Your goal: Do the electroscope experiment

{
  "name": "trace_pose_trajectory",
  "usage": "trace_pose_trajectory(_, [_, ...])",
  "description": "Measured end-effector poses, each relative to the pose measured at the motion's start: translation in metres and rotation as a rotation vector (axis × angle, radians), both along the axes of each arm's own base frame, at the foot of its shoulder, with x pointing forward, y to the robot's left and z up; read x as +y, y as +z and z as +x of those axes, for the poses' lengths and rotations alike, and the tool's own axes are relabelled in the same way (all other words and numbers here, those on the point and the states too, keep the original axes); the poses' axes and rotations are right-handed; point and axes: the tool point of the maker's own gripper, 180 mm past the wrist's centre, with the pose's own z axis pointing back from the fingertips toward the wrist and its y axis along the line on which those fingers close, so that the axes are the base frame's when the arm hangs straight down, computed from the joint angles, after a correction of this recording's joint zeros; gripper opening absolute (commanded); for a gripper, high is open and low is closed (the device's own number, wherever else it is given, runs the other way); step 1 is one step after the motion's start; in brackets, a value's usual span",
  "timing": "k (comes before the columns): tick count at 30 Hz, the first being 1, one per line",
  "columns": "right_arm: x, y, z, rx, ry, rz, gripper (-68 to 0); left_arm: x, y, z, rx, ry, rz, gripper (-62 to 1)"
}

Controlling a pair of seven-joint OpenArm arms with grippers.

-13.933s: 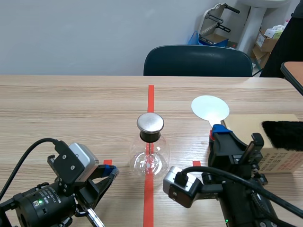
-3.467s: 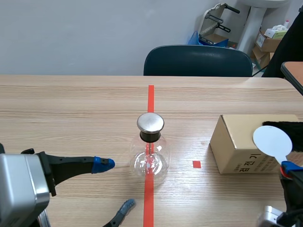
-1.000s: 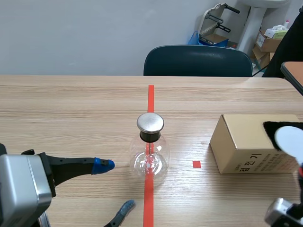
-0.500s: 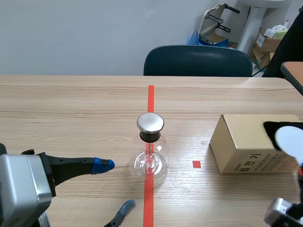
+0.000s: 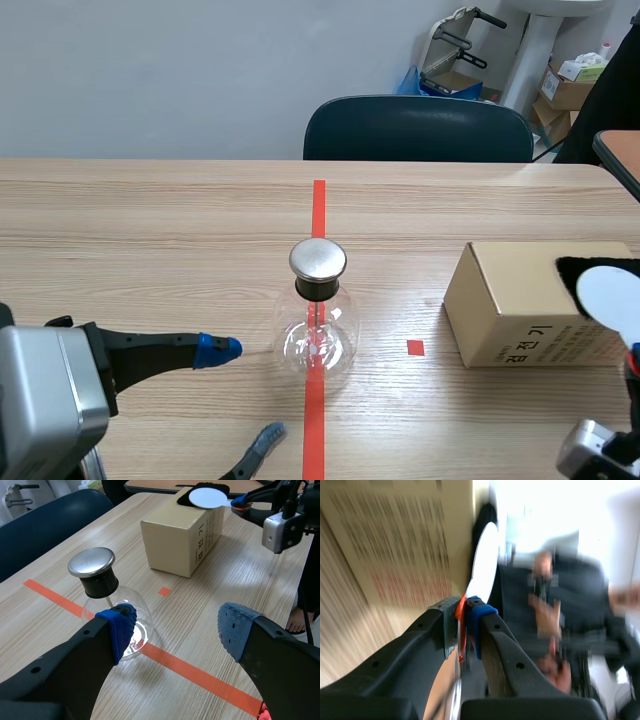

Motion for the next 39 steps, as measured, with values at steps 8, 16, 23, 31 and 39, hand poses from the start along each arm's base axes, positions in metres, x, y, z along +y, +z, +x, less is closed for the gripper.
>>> trace_pose_trajectory(8, [-0.008,0.0,-0.001,-0.001,-0.043,-0.003,-66.5,0.0,0.0,0.0,0.0,0.0,0.0,-23.2])
trace_pose_trajectory(16, [0.013,-0.001,0.0,0.006,0.076,0.002,-66.5,0.0,0.0,0.0,0.0,0.0,0.0,-23.2])
trace_pose_trajectory(23, [0.013,-0.001,0.0,0.006,0.072,0.002,-66.5,0.0,0.0,0.0,0.0,0.0,0.0,-23.4])
trace_pose_trajectory(31, [0.0,0.015,0.009,-0.043,-0.01,-0.013,-66.5,0.0,0.0,0.0,0.0,0.0,0.0,-23.4])
trace_pose_trajectory(39, [0.016,0.072,0.043,-0.205,-0.03,-0.011,-66.5,0.0,0.0,0.0,0.0,0.0,0.0,-23.4])
